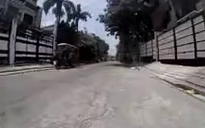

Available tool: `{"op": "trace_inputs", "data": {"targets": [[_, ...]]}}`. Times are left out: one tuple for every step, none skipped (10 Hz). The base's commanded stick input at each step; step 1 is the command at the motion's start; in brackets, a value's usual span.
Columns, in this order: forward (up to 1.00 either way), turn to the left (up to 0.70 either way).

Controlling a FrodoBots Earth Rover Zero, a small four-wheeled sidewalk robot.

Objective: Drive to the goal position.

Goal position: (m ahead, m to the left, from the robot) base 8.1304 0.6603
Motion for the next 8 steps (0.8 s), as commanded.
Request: {"op": "trace_inputs", "data": {"targets": [[1.0, 0.0], [1.0, 0.0], [1.0, 0.0], [1.0, 0.0], [1.0, 0.0], [1.0, -0.1], [1.0, -0.36], [1.0, -0.4]]}}
